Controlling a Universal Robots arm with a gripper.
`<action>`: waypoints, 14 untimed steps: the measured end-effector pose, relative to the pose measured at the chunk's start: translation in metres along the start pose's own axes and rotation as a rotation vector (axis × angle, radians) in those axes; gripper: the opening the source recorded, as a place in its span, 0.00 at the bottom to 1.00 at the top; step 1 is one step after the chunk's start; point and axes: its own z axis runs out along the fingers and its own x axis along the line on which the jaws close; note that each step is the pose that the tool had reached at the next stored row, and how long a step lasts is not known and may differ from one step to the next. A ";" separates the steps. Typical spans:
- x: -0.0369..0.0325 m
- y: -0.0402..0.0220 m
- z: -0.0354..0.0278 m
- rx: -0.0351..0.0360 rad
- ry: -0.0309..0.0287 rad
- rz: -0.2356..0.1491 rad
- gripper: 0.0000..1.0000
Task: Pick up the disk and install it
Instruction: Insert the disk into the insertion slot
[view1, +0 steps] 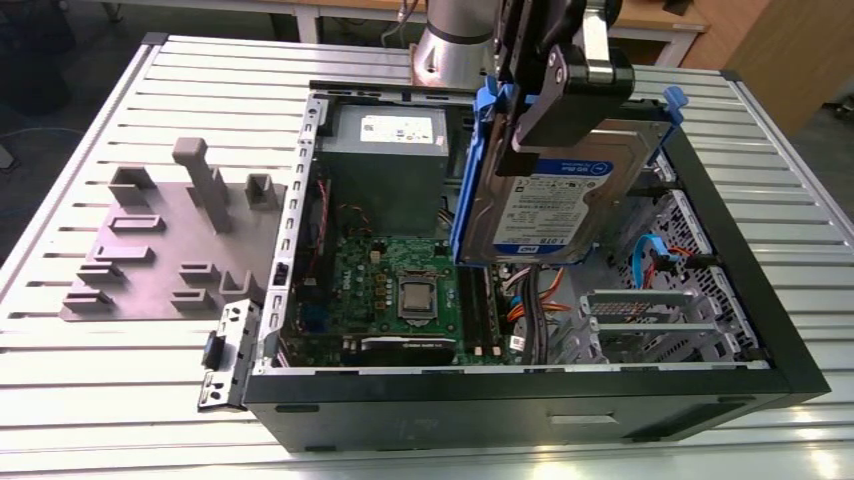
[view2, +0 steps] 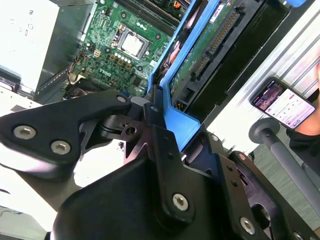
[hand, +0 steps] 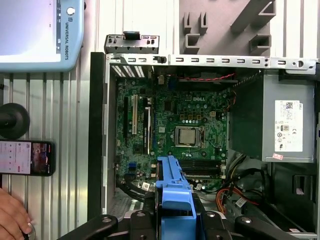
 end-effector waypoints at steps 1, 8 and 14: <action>0.0000 0.0000 0.0000 0.0000 0.0000 0.000 0.36; 0.0015 -0.0001 0.0001 0.0000 0.0001 0.000 0.36; 0.0085 -0.0002 0.0009 0.0000 -0.0001 0.000 0.36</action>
